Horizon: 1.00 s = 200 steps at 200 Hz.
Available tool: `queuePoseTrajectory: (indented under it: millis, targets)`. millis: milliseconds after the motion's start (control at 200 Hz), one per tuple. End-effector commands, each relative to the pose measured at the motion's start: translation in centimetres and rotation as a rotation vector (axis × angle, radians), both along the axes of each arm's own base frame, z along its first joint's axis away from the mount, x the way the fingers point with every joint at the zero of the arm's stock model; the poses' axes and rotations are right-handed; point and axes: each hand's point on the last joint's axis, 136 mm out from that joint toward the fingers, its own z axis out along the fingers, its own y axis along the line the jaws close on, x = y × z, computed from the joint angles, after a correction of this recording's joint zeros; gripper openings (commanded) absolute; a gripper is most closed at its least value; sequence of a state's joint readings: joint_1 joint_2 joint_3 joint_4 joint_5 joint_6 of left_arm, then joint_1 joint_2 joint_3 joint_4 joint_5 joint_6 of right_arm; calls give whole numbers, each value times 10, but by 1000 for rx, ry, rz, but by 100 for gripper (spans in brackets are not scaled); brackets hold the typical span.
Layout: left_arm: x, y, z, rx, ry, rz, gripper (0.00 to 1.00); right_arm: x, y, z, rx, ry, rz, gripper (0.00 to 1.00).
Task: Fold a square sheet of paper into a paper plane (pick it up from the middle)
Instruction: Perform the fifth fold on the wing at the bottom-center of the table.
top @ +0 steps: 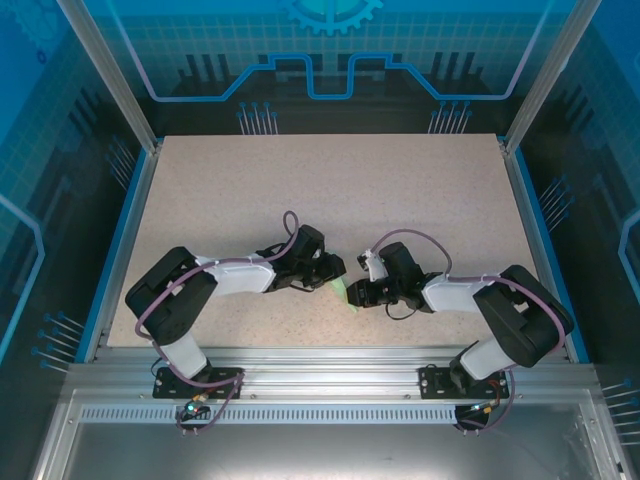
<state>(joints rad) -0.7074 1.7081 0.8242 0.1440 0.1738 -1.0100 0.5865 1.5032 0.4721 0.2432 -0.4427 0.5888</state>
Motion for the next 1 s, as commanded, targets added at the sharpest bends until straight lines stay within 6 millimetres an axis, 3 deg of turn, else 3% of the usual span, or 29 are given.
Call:
queuePoseTrajectory:
  millis: [0,290,650,825,995]
  targets:
    - [6,-2,-1,8,-6,-22,36,6,-5,3,-14,2,-16,14]
    - [6,-3,-4,19,-3,-30,36,6,-11,-8,-24,48,-43,5]
    - [8,-7,-15,33,15,-53,35,7,-19,-21,-61,96,-76,6]
    - [9,-10,-16,29,17,-63,35,6,-19,-19,-52,97,-70,11]
    - [9,-9,-16,32,19,-63,35,11,-20,-2,-68,41,-54,22]
